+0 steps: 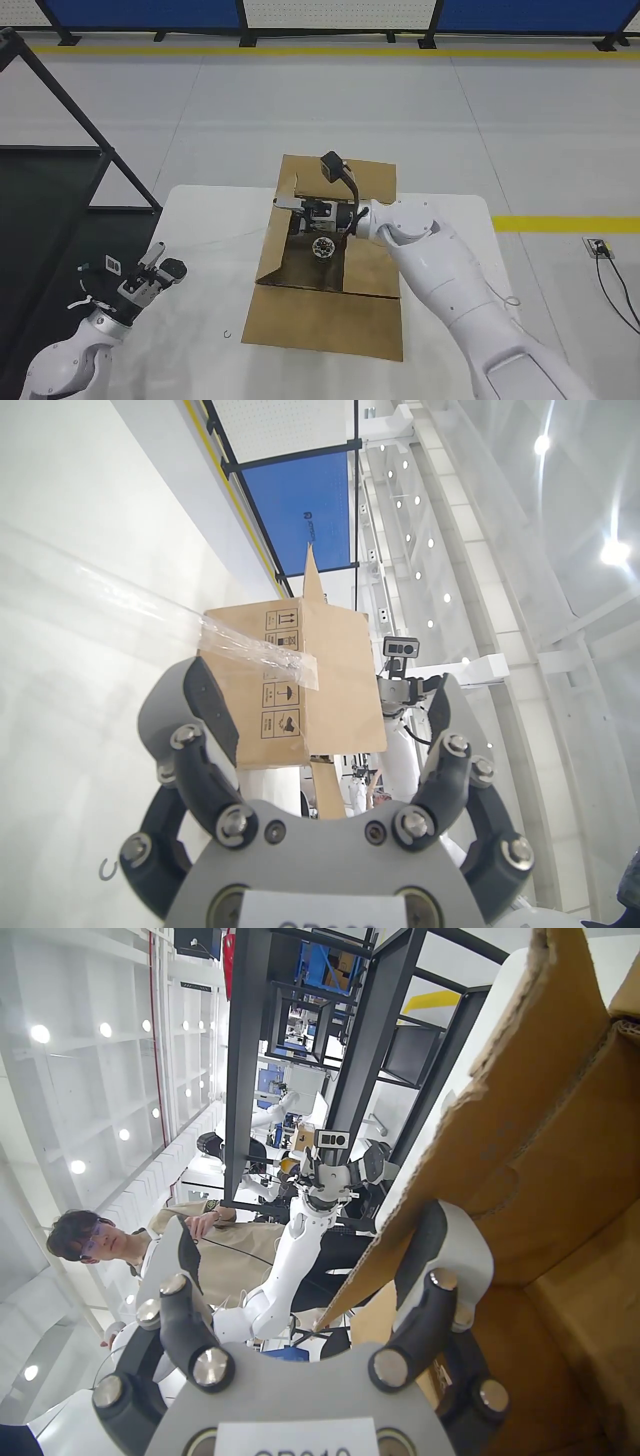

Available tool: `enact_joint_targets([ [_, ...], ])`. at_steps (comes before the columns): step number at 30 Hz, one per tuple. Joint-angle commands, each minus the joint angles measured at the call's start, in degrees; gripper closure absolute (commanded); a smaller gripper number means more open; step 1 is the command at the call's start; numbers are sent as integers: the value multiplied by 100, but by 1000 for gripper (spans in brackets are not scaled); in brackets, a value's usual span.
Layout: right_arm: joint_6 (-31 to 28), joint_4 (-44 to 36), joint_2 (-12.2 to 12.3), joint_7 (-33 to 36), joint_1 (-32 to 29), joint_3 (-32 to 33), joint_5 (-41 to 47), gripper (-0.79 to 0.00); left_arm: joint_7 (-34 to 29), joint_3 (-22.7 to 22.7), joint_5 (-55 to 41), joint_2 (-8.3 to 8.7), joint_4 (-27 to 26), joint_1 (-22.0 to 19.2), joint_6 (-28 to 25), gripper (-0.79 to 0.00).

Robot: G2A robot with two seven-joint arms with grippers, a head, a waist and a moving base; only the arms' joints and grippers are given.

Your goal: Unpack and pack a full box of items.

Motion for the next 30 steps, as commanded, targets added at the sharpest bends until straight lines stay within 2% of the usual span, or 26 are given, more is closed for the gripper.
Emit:
enact_joint_targets([
  [1,0,0,0,0,0,0,0,-785,0,0,0,0,0,0,0,-785],
  [7,36,-427,-73,-786,-280,-103,-102,-785,143,30,13,2,-199,63,92,-785],
  [13,117,-435,-326,-1530,-184,-487,-252,-785,88,-134,-52,41,-449,184,-1,-785],
  [16,92,-270,-492,-1842,-81,-703,-295,-785,10,-304,-309,60,-641,313,-42,-785],
  [22,48,224,-853,-2629,99,-1159,-618,-785,-472,-563,-1194,87,-1093,599,200,-785],
  [25,-27,521,-1042,-2798,129,-1300,-583,-785,-732,-595,-1492,97,-1299,707,293,-785],
  [30,-121,941,-1252,-2832,195,-1376,-470,-785,-805,-457,-1526,104,-1448,717,408,-785],
])
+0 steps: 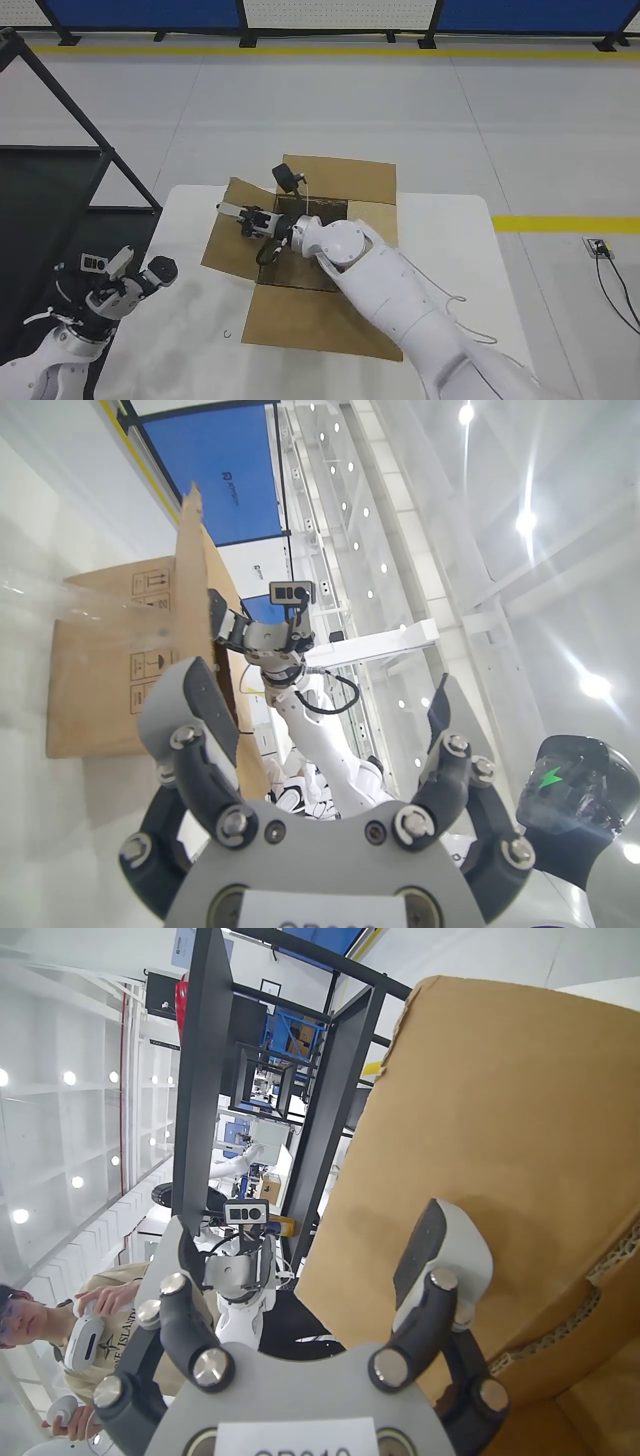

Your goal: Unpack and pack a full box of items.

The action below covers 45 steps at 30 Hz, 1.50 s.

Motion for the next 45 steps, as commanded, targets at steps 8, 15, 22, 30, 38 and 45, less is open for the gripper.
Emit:
enact_joint_targets([
  [8,-337,541,-225,72,85,65,198,-785,527,610,534,-32,350,-358,-178,-785],
  [15,-575,684,-289,191,151,128,137,-785,689,1043,678,-60,735,-702,-127,-785],
  [22,-1282,658,-263,128,178,299,121,-785,724,1196,776,-60,1103,-914,-194,-785],
  [30,-2219,500,24,281,71,736,228,-785,708,1306,819,-58,1256,-948,-278,-785],
  [38,-2226,125,342,482,-173,1109,135,-785,735,1381,893,-50,1439,-1009,-308,-785],
  [45,-1982,-401,579,797,-431,1416,90,-785,741,1345,795,-41,1333,-910,-411,-785],
])
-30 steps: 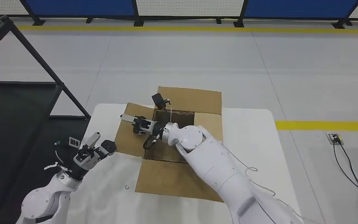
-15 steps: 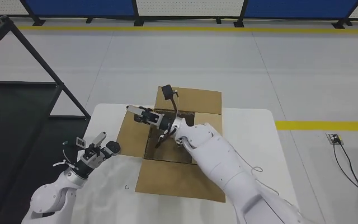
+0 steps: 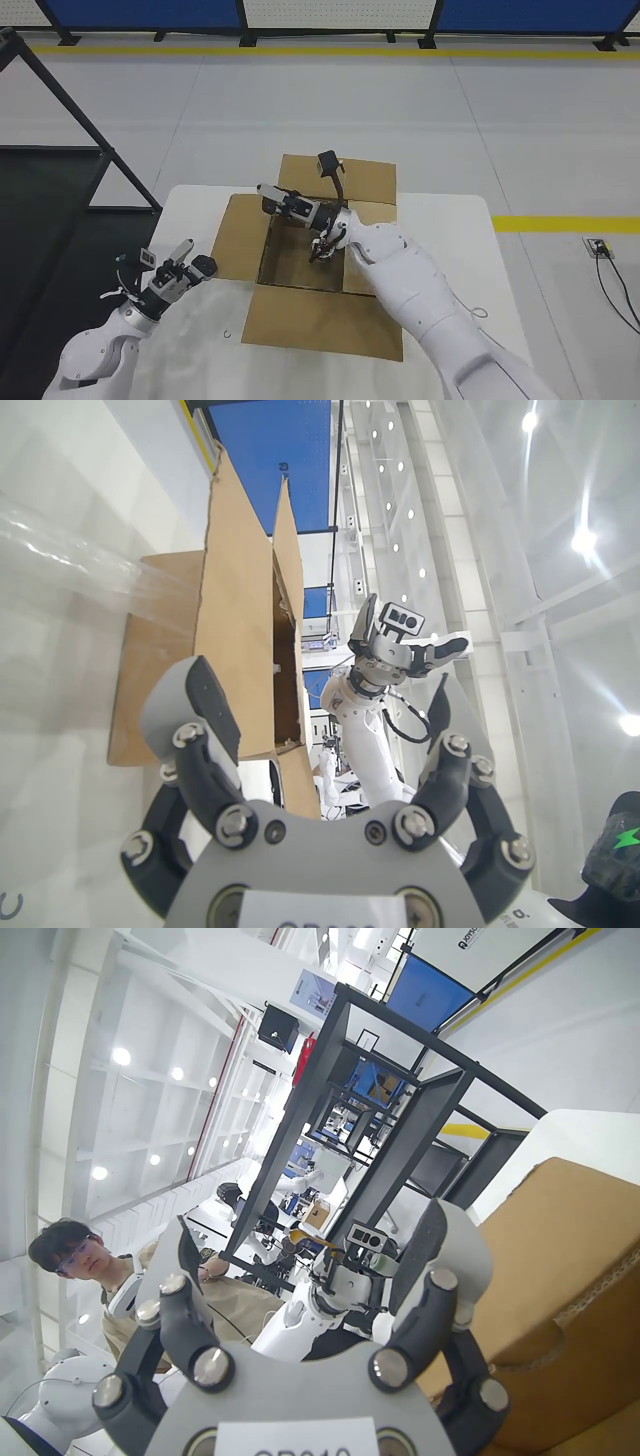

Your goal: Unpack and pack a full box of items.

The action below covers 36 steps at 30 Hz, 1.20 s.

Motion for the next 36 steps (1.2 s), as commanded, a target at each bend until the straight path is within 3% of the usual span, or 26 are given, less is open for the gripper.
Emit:
enact_joint_targets([
  [1,61,-128,52,43,-59,74,-20,-785,9,-37,-58,2,-132,77,-60,-785],
  [12,427,-1018,376,238,-428,477,-504,-785,513,-136,281,1,-1911,915,-309,-785],
  [18,621,-1639,580,197,-804,810,-788,-785,566,-70,475,2,-2506,1180,-218,-785],
  [22,772,-2240,755,165,-1159,1134,-1080,-785,501,15,593,12,-2853,1197,124,-785],
  [27,973,-3314,993,124,-1877,1672,-1416,-785,504,382,794,8,-3005,845,731,-785],
  [36,1156,-5094,1313,43,-3452,2625,-1546,-785,760,1511,887,-105,-2622,-478,1933,-785],
])
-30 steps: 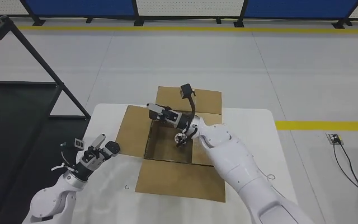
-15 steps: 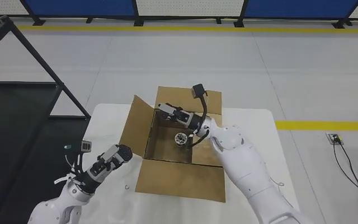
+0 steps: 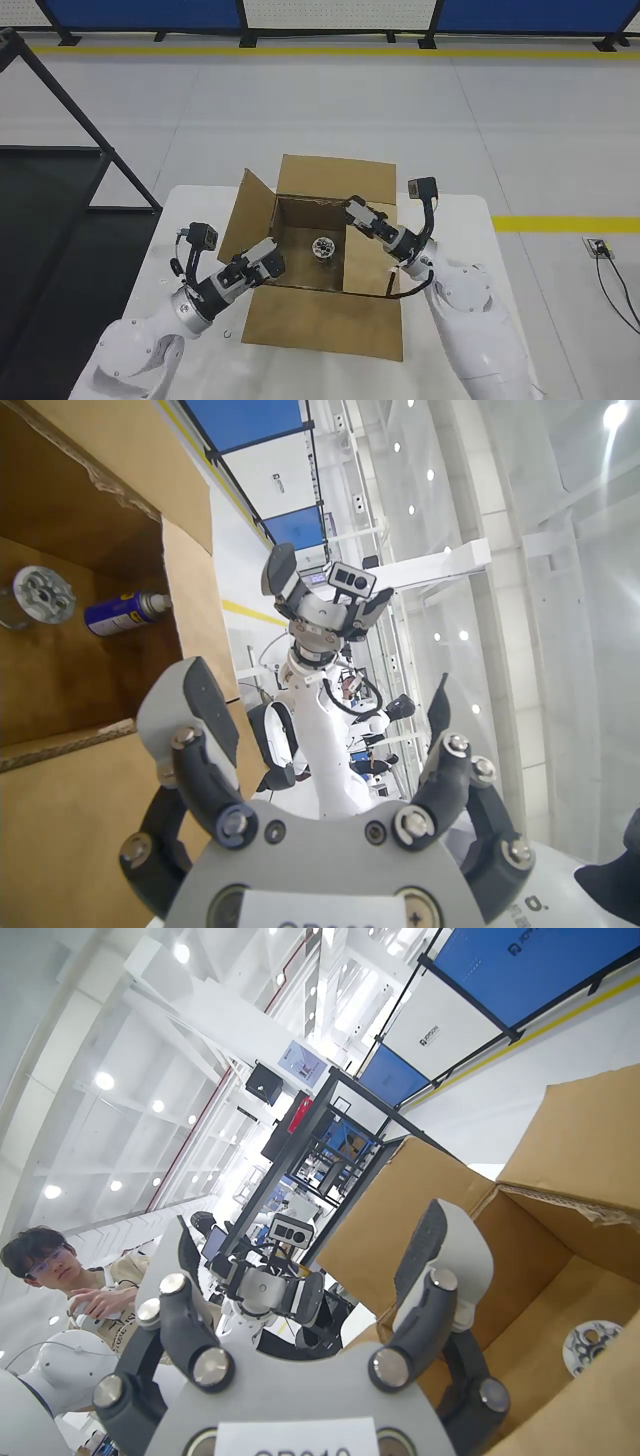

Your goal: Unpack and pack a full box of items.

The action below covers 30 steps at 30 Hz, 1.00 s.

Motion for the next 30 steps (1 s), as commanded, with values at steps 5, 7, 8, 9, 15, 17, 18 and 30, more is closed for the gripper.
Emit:
enact_joint_targets([
  [5,-60,-565,130,1,-716,430,140,-785,-37,777,-101,-104,120,-908,951,-785],
  [7,-100,-651,165,37,-860,520,200,-785,-103,1022,-4,-132,127,-1177,1256,-785],
  [8,-117,-675,181,48,-914,560,232,-785,-130,1147,100,-145,141,-1304,1358,-785],
  [9,-143,-692,197,60,-960,596,264,-785,-181,1270,184,-159,175,-1431,1463,-785],
  [15,-406,-840,273,-158,-1249,829,399,-785,-514,1786,869,-223,824,-2293,1641,-785],
  [17,-489,-924,295,-324,-1394,933,421,-785,-568,1853,931,-248,1151,-2533,1587,-785],
  [18,-523,-969,307,-393,-1470,982,430,-785,-618,1868,904,-260,1330,-2642,1565,-785],
  [30,-562,-1331,392,-819,-1828,1023,403,-785,-1033,2186,661,-418,3355,-3419,899,-785],
])
